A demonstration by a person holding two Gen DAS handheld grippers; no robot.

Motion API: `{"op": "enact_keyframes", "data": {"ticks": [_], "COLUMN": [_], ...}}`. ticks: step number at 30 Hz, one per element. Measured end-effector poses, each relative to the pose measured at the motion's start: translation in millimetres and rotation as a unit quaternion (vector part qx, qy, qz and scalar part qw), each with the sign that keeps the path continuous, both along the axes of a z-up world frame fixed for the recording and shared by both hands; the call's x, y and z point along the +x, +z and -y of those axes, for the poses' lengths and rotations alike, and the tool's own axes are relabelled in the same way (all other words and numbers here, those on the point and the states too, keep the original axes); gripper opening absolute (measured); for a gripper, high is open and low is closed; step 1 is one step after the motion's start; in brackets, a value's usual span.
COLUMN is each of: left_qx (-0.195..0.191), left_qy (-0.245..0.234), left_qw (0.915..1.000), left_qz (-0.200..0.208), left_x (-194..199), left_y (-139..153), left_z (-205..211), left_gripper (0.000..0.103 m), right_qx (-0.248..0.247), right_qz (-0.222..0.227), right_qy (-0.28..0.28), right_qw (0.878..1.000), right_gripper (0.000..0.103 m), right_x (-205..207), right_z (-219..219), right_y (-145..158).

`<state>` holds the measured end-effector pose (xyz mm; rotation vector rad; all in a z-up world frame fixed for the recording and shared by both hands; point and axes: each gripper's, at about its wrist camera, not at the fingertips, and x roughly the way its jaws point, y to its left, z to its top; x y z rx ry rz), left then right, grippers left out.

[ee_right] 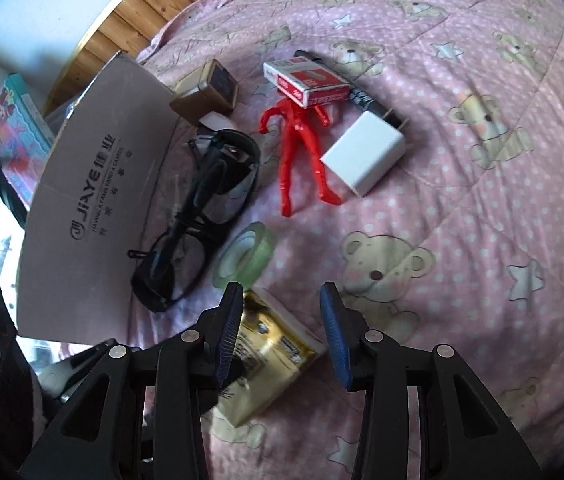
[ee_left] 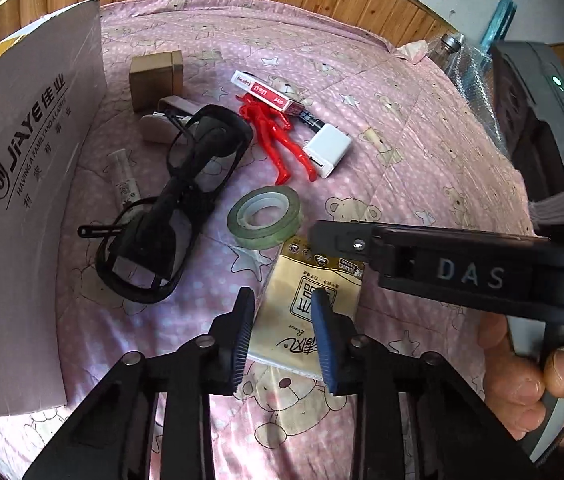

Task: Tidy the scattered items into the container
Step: 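Grasp the beige tissue pack with the left tool while the right tool grasps the green tape roll, then carry the tissue pack and tape roll over the cardboard box with both tools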

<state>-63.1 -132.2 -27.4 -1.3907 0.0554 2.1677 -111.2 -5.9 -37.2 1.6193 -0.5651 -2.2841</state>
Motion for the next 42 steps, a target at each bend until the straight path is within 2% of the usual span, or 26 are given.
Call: {"op": "enact_keyframes", "data": {"ticks": [3, 6, 9, 13, 14, 15, 16, 19, 23, 26, 28, 30, 31, 32, 33, 34, 36, 42], "left_qx": [0.003, 0.012, 0.016, 0.016, 0.012, 0.013, 0.019, 0.04, 0.04, 0.031, 0.015, 0.014, 0.005, -0.007, -0.017, -0.019, -0.006, -0.009], "left_qy": [-0.007, -0.017, -0.025, -0.033, -0.035, -0.035, -0.028, -0.029, -0.031, -0.038, -0.047, -0.058, -0.061, -0.061, -0.061, -0.059, -0.046, -0.048], "left_qw": [1.0, 0.9998, 0.9995, 0.9993, 0.9993, 0.9993, 0.9994, 0.9984, 0.9985, 0.9988, 0.9988, 0.9982, 0.998, 0.9979, 0.9979, 0.998, 0.9989, 0.9986], "left_qz": [-0.002, 0.003, 0.008, 0.005, 0.005, 0.006, 0.008, 0.028, 0.021, 0.006, -0.006, -0.012, -0.017, -0.021, -0.018, -0.01, -0.003, -0.02], "left_x": [0, 1, 3, 7, 7, 7, 6, 4, 6, 11, 16, 18, 22, 23, 22, 20, 18, 29], "left_y": [1, -1, -2, -2, -4, -6, -7, -11, -5, 1, 4, 5, 3, 0, -3, -8, -12, -3], "left_z": [-1, 0, -2, -4, -5, -7, -5, -3, -4, -11, -20, -24, -27, -32, -37, -39, -39, -37], "left_gripper": [0.028, 0.031, 0.04, 0.044, 0.05, 0.051, 0.051, 0.049, 0.04, 0.04, 0.048, 0.069, 0.071, 0.07, 0.055, 0.053, 0.05, 0.048], "right_qx": [-0.05, -0.056, -0.095, -0.109, -0.11, -0.11, -0.093, -0.09, -0.081, -0.066, -0.06, -0.056, -0.052, -0.048, -0.046, -0.044, -0.038, -0.034], "right_qz": [0.012, 0.015, 0.028, 0.036, 0.044, 0.044, 0.045, 0.033, 0.006, -0.008, -0.014, -0.018, -0.019, -0.02, -0.02, -0.022, -0.028, -0.05], "right_qy": [0.011, 0.011, -0.007, -0.029, -0.03, -0.029, -0.026, -0.025, -0.037, -0.053, -0.063, -0.07, -0.076, -0.081, -0.083, -0.088, -0.092, -0.095], "right_qw": [0.999, 0.998, 0.995, 0.993, 0.993, 0.993, 0.994, 0.995, 0.996, 0.996, 0.996, 0.996, 0.996, 0.995, 0.995, 0.995, 0.995, 0.994], "right_gripper": [0.045, 0.043, 0.045, 0.045, 0.045, 0.034, 0.015, 0.014, 0.014, 0.014, 0.014, 0.014, 0.014, 0.014, 0.014, 0.014, 0.014, 0.014], "right_x": [-11, -20, -23, -29, -32, -33, -35, -30, -17, -3, 5, 17, 21, 29, 32, 37, 42, 57], "right_z": [8, 15, 10, 6, 5, 4, 4, -2, -18, -33, -40, -51, -55, -62, -64, -68, -72, -78], "right_y": [-9, -13, -14, -19, -23, -25, -25, -20, -4, 4, 6, 10, 9, 8, 7, 7, 10, 23]}}
